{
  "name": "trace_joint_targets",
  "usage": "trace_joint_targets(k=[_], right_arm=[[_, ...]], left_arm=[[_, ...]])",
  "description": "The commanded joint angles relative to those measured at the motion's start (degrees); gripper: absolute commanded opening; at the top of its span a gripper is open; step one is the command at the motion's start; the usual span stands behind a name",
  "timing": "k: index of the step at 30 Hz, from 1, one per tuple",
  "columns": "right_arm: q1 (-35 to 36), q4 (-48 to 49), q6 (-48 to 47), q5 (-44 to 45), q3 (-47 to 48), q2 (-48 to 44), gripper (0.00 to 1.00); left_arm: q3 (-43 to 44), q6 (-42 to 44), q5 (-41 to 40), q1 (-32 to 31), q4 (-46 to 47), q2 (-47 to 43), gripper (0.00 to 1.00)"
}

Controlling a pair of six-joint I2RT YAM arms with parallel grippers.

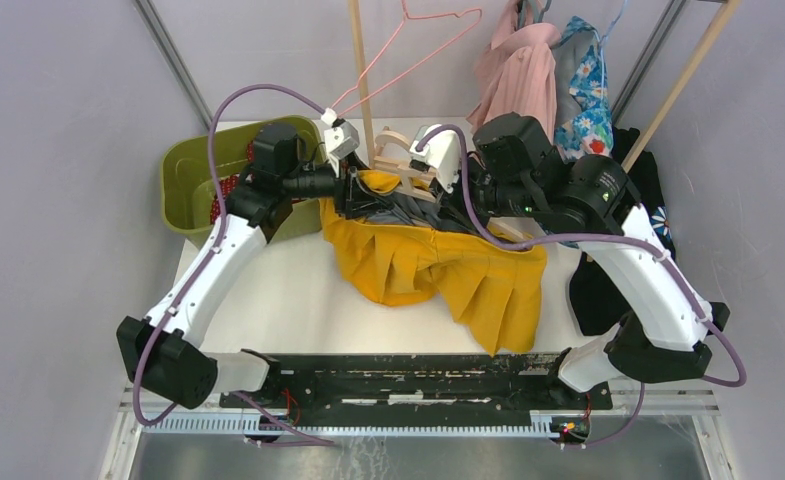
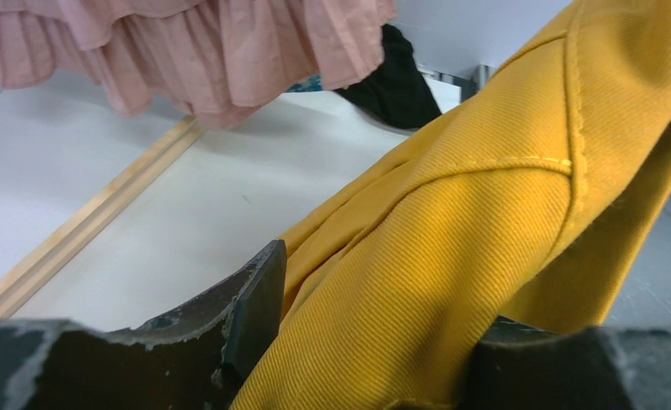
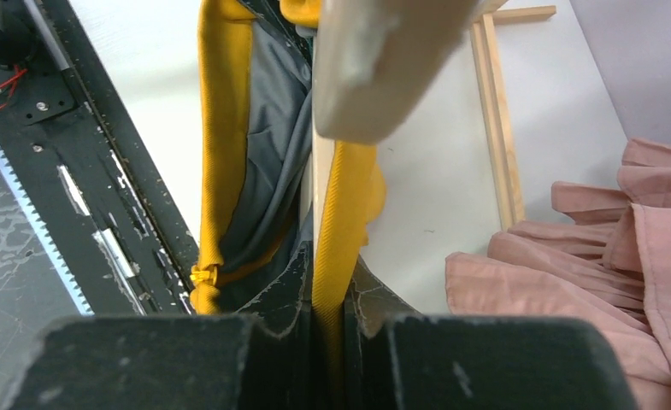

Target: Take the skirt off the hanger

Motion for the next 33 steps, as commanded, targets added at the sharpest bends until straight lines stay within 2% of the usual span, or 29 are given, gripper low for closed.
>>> trace_joint_targets(k=[1,4,6,9,14,18,21,25,31,33], right_arm=[[-0.31,18.6,-0.55,4.0,-0.09,-2.29,0.01],[-0.31,19.78,-0.55,6.52,-1.1,-1.82,0.01],[-0.31,19.79,-0.5,6.87,-1.07,-1.23,0.01],[-0.31,20.45,-0.44,8.53,-1.67,-0.91,0.01],[-0.31,23.49,-0.36,22.68,-2.62,-0.08,0.01],[-0.31,27.63,-2.84,29.97,-4.8,0.8,0.01],[-0.29,31.56,-4.3,29.77,-5.5,1.77,0.01],[-0.38,34.66,-6.78,27.04,-5.3,3.1,0.01],[-1.88,37.9,-13.36,16.96,-5.26,4.1,0.01],[-2.14,35.71,-11.97,12.74,-1.97,5.19,0.01]], left_arm=[[1.17,-5.8,-4.55,-2.07,0.51,-3.68,0.03],[2.13,-4.54,-13.4,-2.28,-2.54,-5.22,0.03],[2.29,-2.56,-15.36,-2.39,-3.78,-6.43,0.03],[3.0,2.36,-13.64,-2.57,-6.14,-7.54,0.03],[4.36,6.58,-12.51,-3.17,-8.83,-8.8,0.03],[2.64,4.3,-6.15,-3.98,-8.74,-10.26,0.03],[-0.29,-0.2,0.87,-7.57,-5.28,-11.31,0.03],[-2.61,0.21,14.14,-12.06,-6.78,-11.12,0.03],[-2.15,0.24,17.53,-12.52,-7.03,-11.01,0.03],[0.62,9.01,15.34,-12.45,-14.59,-10.43,0.27]])
